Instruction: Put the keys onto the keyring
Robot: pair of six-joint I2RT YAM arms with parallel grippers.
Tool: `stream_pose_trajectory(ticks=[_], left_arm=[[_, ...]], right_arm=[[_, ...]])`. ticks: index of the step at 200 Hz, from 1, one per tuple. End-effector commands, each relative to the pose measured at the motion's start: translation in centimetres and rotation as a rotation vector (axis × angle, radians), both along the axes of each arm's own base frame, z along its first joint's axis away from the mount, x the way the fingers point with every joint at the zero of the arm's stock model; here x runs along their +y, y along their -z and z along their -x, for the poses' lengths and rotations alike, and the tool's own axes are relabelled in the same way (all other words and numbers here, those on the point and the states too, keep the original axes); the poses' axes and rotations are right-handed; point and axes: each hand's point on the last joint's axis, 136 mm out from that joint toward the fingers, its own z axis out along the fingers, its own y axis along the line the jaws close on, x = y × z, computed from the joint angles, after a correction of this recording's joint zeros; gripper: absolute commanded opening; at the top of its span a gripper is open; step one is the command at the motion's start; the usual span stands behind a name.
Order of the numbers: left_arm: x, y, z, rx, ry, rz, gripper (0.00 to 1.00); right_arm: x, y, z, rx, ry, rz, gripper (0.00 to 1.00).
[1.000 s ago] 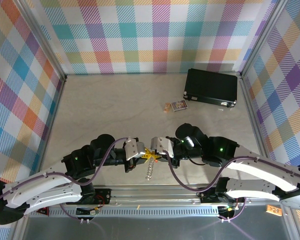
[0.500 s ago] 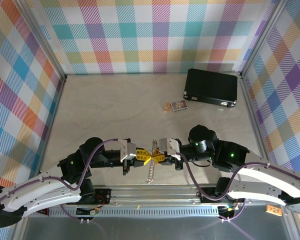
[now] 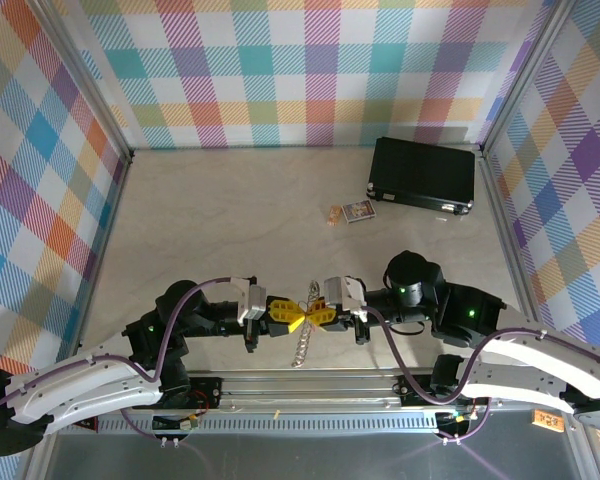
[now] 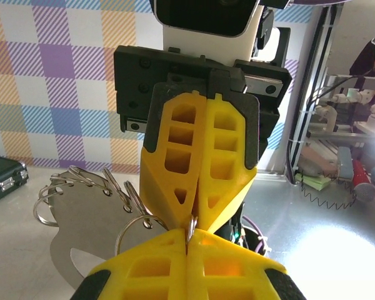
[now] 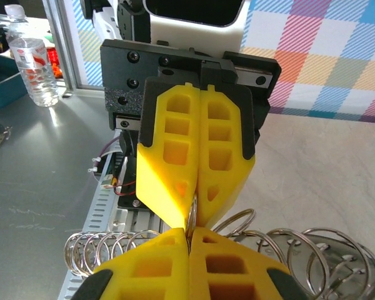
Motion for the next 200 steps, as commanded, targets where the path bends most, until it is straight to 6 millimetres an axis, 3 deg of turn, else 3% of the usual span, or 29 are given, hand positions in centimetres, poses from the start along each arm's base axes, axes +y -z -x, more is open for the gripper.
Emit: stream_pose_trajectory(ticks=[1, 62, 127, 144, 177, 200], left_arm=[[0.5, -1.2, -1.1, -0.03, -0.075, 0.019, 0.0], [1.1, 2.2, -3.2, -0.068, -0.193, -0.233, 0.13], [0.6, 3.4, -3.8, -0.062, -0.205, -0.289, 0.2], [0.5, 3.6, -4.0, -0.059, -0.211, -0.295, 0.19], [0.6, 3.4, -4.1, -0.064, -0.218, -0.287, 0.0], [0.8, 2.8, -4.1, -0.063, -0.229, -0.255, 0.0]], right_arm=[[0.2, 0.7, -0.2, -0.024, 0.005, 0.047, 0.0], [0.8, 2.6, -1.7, -0.043, 0.049, 0.187, 0.0], [1.5, 4.1, -2.3, -0.048, 0.061, 0.265, 0.0], [1.4, 4.1, -2.2, -0.046, 0.059, 0.262, 0.0], [1.4, 4.3, -2.1, -0.048, 0.057, 0.27, 0.0], [1.2, 4.0, -1.9, -0.052, 0.055, 0.256, 0.0]])
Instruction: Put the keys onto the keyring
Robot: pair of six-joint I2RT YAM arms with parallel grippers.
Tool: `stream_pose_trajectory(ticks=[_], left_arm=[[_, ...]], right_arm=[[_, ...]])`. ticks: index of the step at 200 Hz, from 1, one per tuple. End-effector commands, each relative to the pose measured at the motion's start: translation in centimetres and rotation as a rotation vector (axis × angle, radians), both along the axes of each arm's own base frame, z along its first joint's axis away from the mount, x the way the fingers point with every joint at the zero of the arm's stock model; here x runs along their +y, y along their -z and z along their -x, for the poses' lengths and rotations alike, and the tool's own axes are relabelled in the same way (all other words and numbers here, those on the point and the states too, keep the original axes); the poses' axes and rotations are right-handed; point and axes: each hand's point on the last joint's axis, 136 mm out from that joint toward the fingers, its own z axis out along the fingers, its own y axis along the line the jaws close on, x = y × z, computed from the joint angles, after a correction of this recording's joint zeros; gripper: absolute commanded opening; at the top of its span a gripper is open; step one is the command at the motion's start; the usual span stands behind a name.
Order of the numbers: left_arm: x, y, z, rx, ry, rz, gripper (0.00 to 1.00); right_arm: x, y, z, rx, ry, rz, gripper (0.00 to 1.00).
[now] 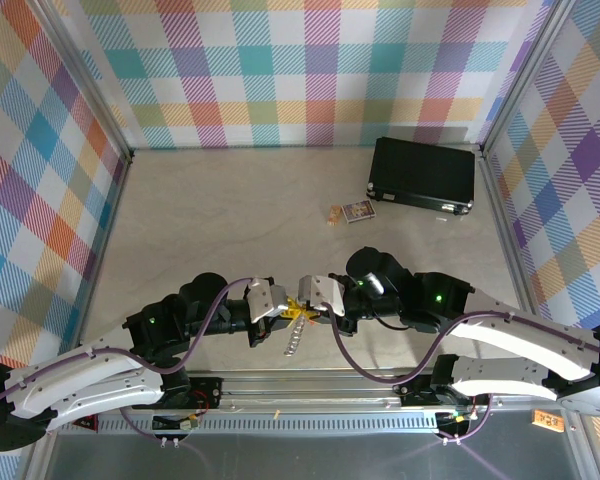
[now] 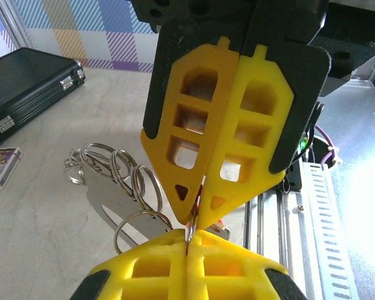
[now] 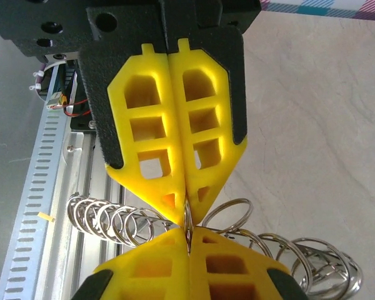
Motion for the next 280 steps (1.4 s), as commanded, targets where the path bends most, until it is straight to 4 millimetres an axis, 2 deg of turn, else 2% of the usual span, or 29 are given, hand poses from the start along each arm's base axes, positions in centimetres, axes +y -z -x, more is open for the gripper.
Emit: stream_pose_trajectory(ticks=[1, 28, 45, 60, 94, 131, 167, 189, 208, 229, 250, 280], left_arm=[[0.1, -3.5, -0.6, -0.051, -0.039, 0.106, 0.0], [0.3, -5.1, 0.1, -0.055, -0.013, 0.206, 0.0], [0.4, -6.2, 1.1, -0.057, 0.034, 0.265, 0.0], [0.4, -7.2, 1.8, -0.057, 0.068, 0.307, 0.0], [0.3, -7.6, 2.3, -0.053, 0.098, 0.331, 0.0], [0.3, -7.8, 2.5, -0.053, 0.107, 0.345, 0.0], [0.4, -7.7, 2.5, -0.056, 0.106, 0.34, 0.0], [0.4, -7.7, 2.5, -0.058, 0.106, 0.341, 0.0], [0.5, -7.9, 2.6, -0.059, 0.113, 0.35, 0.0], [0.5, -8.0, 2.8, -0.057, 0.118, 0.367, 0.0], [0.6, -7.9, 2.8, -0.054, 0.121, 0.372, 0.0], [0.7, -7.1, 2.1, -0.06, 0.081, 0.32, 0.0]], right_arm=[[0.3, -1.8, 1.5, -0.009, -0.067, -0.057, 0.0], [0.2, -2.6, 2.1, 0.008, -0.08, -0.113, 0.0], [0.1, -3.0, 2.5, 0.018, -0.088, -0.15, 0.09], [0.0, -3.4, 2.9, 0.027, -0.102, -0.179, 0.12], [0.0, -3.9, 3.5, 0.044, -0.128, -0.2, 0.12], [0.0, -3.4, 3.5, 0.058, -0.126, -0.192, 0.15], [0.0, -2.9, 3.3, 0.054, -0.12, -0.171, 0.14], [0.0, -2.5, 3.1, 0.047, -0.109, -0.149, 0.06], [0.0, -2.4, 2.9, 0.041, -0.102, -0.144, 0.06], [0.0, -2.8, 3.1, 0.038, -0.111, -0.165, 0.07], [0.0, -3.3, 3.2, 0.032, -0.122, -0.191, 0.01], [-0.2, -3.7, 2.7, -0.001, -0.102, -0.186, 0.0]])
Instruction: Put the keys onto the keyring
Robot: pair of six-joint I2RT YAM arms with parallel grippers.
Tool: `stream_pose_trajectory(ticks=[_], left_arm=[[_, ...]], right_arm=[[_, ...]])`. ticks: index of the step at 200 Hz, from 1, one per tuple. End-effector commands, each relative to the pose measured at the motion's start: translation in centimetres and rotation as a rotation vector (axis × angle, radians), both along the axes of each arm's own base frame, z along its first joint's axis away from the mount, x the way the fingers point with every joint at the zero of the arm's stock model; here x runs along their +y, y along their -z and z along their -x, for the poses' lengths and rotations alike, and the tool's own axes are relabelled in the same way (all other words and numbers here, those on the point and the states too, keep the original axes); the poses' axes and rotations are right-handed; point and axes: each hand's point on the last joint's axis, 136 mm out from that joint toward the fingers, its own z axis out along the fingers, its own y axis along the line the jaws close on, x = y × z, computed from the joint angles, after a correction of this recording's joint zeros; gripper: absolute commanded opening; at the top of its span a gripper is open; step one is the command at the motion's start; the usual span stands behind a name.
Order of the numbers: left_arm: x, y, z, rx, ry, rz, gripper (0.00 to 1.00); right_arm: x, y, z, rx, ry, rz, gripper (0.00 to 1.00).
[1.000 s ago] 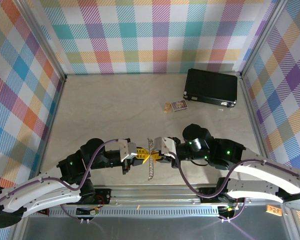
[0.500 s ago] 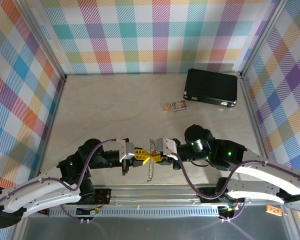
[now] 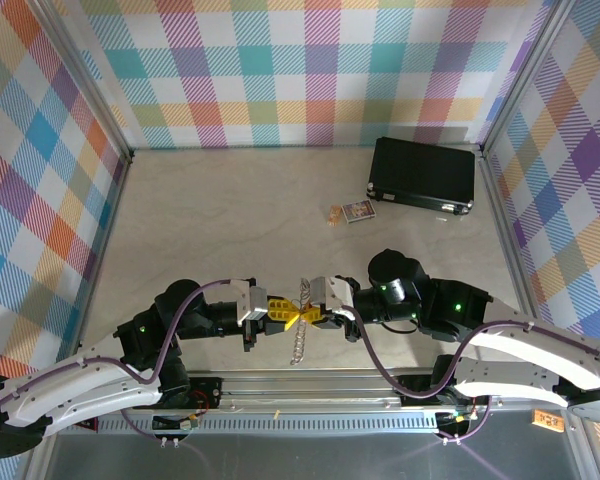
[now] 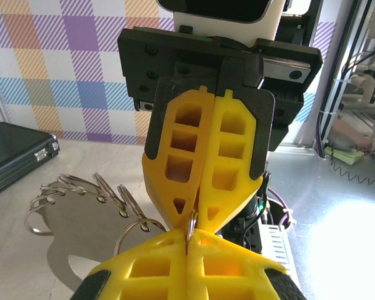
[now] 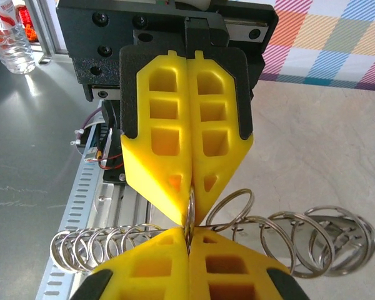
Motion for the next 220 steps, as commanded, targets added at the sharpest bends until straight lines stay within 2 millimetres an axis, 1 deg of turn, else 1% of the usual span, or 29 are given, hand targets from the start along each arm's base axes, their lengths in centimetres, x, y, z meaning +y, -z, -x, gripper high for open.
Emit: stream_pose_trajectory(ticks=[1, 16, 31, 40, 75, 84, 91, 104, 114, 139, 170, 201, 220], left_arm=[[0.5, -2.3, -0.4, -0.046, -0.033, 0.063, 0.0], [0.6, -1.1, -1.1, -0.05, -0.074, -0.007, 0.0], [0.8, 0.1, -1.8, -0.049, -0.108, -0.071, 0.13], [0.7, 0.6, -2.0, -0.05, -0.118, -0.107, 0.17], [-0.1, 1.9, -2.7, -0.04, -0.123, -0.179, 0.19], [-0.3, 2.2, -2.8, -0.036, -0.122, -0.192, 0.17], [-0.5, 2.4, -2.9, -0.036, -0.12, -0.197, 0.13], [-0.7, 2.7, -3.0, -0.031, -0.119, -0.208, 0.1], [-0.7, 2.8, -3.0, -0.029, -0.117, -0.212, 0.0], [-0.6, 2.3, -2.8, -0.034, -0.116, -0.183, 0.0], [0.0, 0.5, -2.3, -0.037, -0.112, -0.094, 0.0], [0.2, -1.1, -1.3, -0.034, -0.074, 0.001, 0.0], [0.3, -2.0, -0.8, -0.033, -0.048, 0.045, 0.0]], right_arm=[[-0.3, 0.2, 0.4, -0.023, -0.018, 0.014, 0.0], [-0.4, 0.5, 0.0, -0.035, 0.001, 0.038, 0.0], [-0.4, 1.3, -0.5, -0.037, 0.019, 0.086, 0.0], [-0.4, 1.8, -0.6, -0.034, 0.024, 0.115, 0.0], [-0.3, 2.8, -1.0, -0.039, 0.025, 0.184, 0.0], [-0.2, 2.9, -1.0, -0.04, 0.022, 0.195, 0.0], [-0.2, 3.0, -1.0, -0.041, 0.02, 0.2, 0.0], [-0.1, 3.1, -1.0, -0.042, 0.015, 0.202, 0.0], [0.0, 3.1, -1.0, -0.041, 0.013, 0.203, 0.0], [0.0, 3.1, -1.0, -0.035, 0.016, 0.191, 0.0], [-0.2, 2.2, -0.4, -0.017, 0.011, 0.131, 0.0], [-0.4, 1.3, 0.3, 0.006, -0.005, 0.046, 0.12], [-0.3, 0.9, 0.8, 0.021, -0.023, 0.014, 0.16]])
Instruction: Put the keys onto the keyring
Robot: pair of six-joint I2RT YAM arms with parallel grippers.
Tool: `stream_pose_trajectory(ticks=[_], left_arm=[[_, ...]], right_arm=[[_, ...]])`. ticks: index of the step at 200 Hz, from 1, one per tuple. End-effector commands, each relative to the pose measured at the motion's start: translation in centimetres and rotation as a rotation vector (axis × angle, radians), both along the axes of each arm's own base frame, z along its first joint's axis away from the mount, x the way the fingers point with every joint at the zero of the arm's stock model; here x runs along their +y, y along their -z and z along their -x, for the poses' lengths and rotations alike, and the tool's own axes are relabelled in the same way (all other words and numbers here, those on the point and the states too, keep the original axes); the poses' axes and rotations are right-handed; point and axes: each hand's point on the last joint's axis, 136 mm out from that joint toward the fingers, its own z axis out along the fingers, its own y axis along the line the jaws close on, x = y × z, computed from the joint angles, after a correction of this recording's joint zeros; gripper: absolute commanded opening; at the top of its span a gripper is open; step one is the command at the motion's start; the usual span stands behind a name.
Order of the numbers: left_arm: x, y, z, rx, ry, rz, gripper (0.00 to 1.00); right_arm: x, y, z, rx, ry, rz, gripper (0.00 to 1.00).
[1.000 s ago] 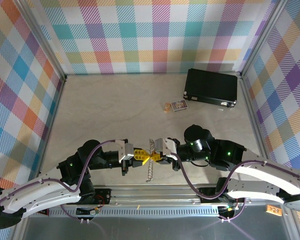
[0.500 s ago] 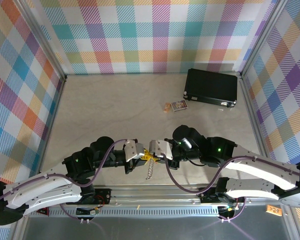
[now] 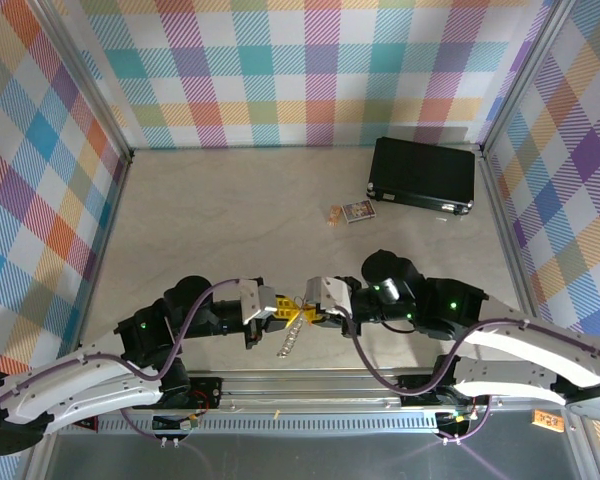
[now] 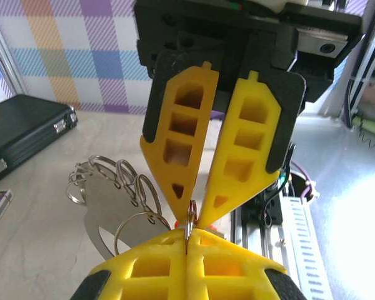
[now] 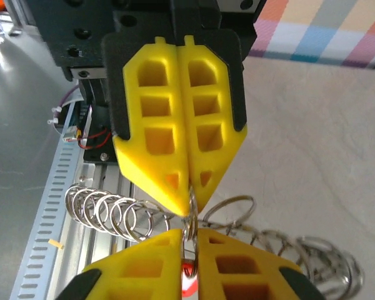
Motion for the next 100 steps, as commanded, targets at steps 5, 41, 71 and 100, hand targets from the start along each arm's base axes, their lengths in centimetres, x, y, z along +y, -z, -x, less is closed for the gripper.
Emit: stream_pose_trajectory(ticks=[5, 41, 71, 100], left_arm=[[0.17, -3.57, 0.49, -0.023, 0.019, 0.153, 0.0], [0.17, -4.14, 0.84, -0.024, 0.037, 0.179, 0.0], [0.06, -4.15, 1.03, -0.019, 0.05, 0.193, 0.0], [-0.01, -4.28, 1.28, -0.021, 0.067, 0.198, 0.0]], right_arm=[[0.09, -0.29, 1.81, 0.055, -0.074, -0.046, 0.17], [0.18, -0.61, 2.04, 0.064, -0.084, -0.059, 0.18], [0.01, -0.75, 2.09, 0.068, -0.078, -0.076, 0.13], [-0.07, -0.54, 1.92, 0.066, -0.068, -0.075, 0.09]])
